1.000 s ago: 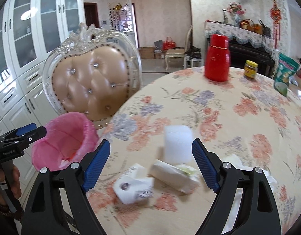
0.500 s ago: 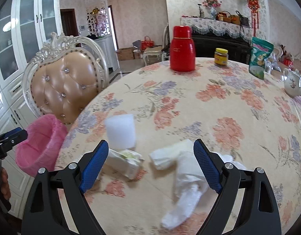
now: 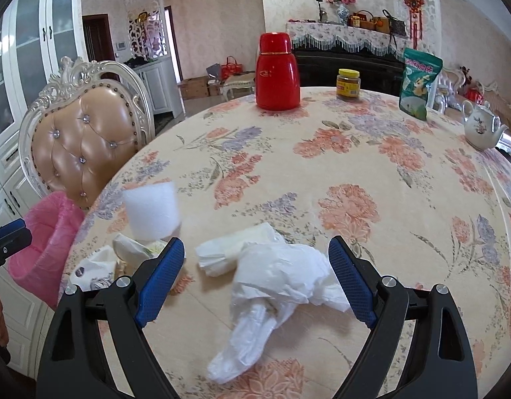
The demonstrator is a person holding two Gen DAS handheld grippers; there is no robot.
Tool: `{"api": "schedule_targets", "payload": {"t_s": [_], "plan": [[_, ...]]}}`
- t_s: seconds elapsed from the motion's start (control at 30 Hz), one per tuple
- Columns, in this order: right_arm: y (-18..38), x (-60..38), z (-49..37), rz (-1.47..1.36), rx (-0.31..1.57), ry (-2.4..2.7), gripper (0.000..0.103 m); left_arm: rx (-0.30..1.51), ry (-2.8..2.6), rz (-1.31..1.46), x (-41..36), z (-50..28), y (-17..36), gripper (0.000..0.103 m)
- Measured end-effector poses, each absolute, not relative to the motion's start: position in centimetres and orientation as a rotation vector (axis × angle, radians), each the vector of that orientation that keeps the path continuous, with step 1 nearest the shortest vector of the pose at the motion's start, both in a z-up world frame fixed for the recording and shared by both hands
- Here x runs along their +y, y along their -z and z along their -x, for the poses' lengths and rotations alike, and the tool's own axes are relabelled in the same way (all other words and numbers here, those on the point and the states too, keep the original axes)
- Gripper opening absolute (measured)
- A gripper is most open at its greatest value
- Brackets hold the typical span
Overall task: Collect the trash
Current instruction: 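Return both tools from the wastebasket to the trash on the table, then grasp the white paper cup with the left tool while the right tool grasps the white plastic bag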
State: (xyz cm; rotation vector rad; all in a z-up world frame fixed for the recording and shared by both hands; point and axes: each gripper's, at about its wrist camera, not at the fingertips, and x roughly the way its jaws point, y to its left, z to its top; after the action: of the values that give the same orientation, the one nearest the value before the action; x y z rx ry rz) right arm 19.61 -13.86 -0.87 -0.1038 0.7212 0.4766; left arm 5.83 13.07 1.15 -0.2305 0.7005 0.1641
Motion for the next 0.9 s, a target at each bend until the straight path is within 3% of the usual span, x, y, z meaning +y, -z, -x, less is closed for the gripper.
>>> {"api": "schedule_targets", "payload": {"t_s": [0.6,0.77,0.9], "plan": [[5.2,-12.5,-21.1,0.188,0.858,-0.451,0.080,0.792,-0.087,0.234,10.0,-8.9,2.4,0.089],[5.9,-12.5,-21.3,0.202,0.883,-0.443,0.072,0.823,-0.077,0.228,9.6,-9.5,3.5,0.089],[6.4,-12.2,-21.3,0.219,0.900,-0.444,0.058,0.837,-0.075,0.227,9.5,-9.8,4.0,0.089]]}}
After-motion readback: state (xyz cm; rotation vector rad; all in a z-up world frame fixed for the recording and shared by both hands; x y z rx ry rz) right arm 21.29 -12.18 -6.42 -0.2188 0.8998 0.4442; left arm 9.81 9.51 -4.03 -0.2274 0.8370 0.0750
